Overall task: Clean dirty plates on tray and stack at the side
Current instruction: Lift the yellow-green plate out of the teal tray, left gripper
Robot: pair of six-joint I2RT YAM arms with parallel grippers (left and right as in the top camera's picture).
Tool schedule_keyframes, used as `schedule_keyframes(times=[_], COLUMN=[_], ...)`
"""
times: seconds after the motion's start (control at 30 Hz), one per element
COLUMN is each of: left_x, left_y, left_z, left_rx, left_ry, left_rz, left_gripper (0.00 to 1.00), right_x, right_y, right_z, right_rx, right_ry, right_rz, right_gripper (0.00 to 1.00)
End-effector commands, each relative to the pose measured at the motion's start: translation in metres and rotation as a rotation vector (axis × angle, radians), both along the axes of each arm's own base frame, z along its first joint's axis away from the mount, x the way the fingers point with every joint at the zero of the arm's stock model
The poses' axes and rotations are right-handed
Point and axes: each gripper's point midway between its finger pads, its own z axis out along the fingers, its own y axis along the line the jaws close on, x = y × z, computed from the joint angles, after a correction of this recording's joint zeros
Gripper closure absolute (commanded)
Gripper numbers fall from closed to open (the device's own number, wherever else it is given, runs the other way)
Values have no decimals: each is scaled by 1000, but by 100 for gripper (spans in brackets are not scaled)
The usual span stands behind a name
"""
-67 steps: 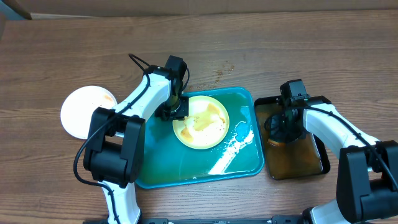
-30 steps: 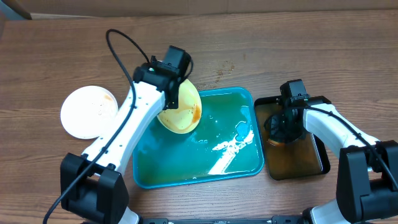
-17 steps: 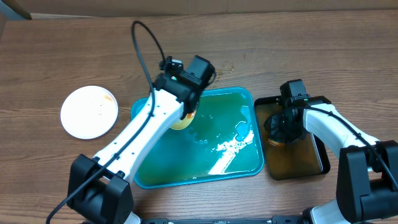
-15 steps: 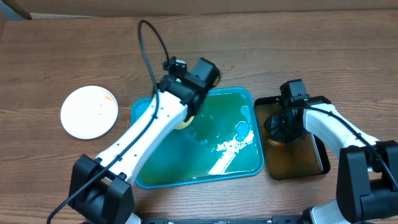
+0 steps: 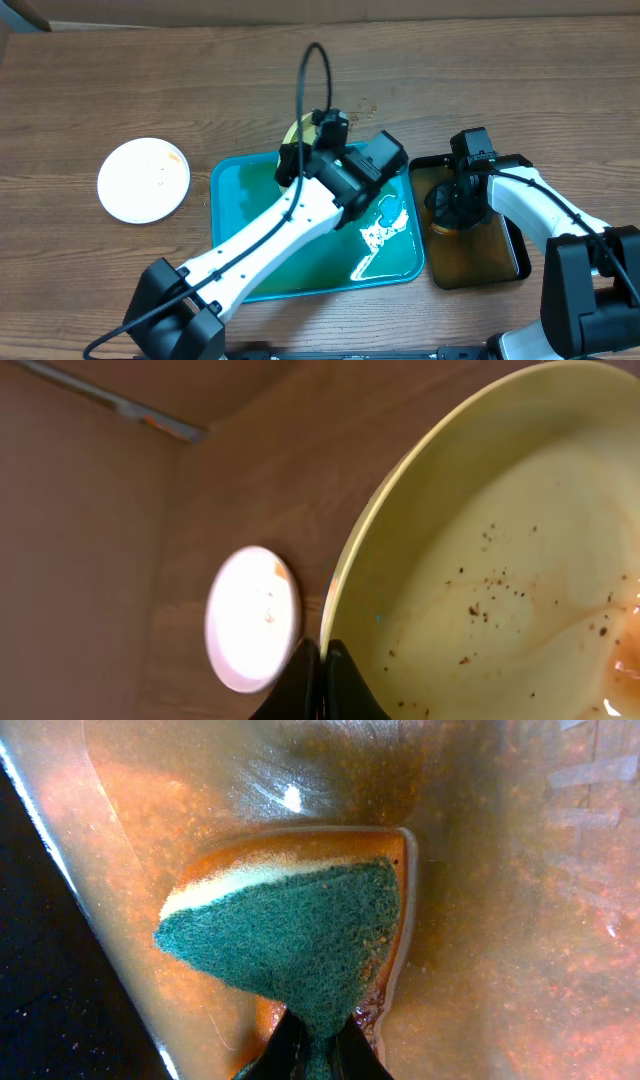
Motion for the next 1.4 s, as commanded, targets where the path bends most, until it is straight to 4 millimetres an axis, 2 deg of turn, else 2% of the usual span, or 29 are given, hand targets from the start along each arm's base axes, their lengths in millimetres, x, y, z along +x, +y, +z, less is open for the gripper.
schedule_keyframes(times=[0.0, 0.13, 0.67, 1.03, 1.17, 1.3, 1.37], left_x=[0, -1, 0, 0, 0, -1, -2], left_y=[5, 2, 6, 6, 4, 7, 15], left_z=[32, 42, 60, 59, 44, 16, 3], left_rx=[112, 150, 239, 236, 176, 63, 10], left_ry=[-151, -195, -262, -260, -194, -56, 7], left_rz=[4, -5, 1, 1, -6, 4, 33], left_gripper=[96, 96, 96, 96, 96, 96, 96], right_x=[-15, -15, -15, -15, -15, -10, -8], right_y=[-2, -2, -2, -2, -2, -1, -1], right_z=[-10, -10, -10, -10, -10, -10, -10], right_rx=[-3, -4, -3, -3, -3, 0, 1], right_ry=[48, 49, 49, 49, 46, 30, 19], right_rz=[-7, -7, -7, -7, -7, -7, -4], right_gripper=[96, 96, 96, 96, 96, 96, 96])
